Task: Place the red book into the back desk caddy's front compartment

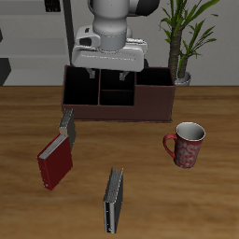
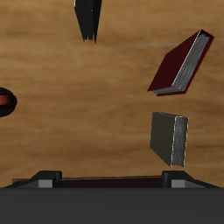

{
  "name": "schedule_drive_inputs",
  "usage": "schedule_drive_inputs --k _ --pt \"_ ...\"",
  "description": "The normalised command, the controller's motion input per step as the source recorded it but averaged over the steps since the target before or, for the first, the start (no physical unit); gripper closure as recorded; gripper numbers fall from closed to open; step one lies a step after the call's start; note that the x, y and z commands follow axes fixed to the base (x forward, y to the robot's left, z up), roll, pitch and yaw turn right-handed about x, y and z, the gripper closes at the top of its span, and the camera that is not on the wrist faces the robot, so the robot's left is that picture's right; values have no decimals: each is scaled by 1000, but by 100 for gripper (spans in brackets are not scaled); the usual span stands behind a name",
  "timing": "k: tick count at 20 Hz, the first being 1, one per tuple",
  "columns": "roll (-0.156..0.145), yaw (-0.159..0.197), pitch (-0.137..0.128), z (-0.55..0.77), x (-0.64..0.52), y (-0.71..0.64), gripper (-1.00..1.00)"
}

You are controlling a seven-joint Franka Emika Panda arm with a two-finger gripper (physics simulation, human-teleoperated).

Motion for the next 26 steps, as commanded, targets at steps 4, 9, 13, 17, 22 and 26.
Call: schedule_drive_inputs --k 4,9,13,17,22,26 --pt "-27 14 -11 46 46 -80 -100" --pt "10 56 -23 124 29 -215 -100" --pt "25 30 -15 231 186 -458 -100" --pt "-68 -6 -27 120 242 -646 -100" --pt "-45 -61 4 -35 205 -389 -100" --pt "-44 -17 -24 -136 196 -316 -100"
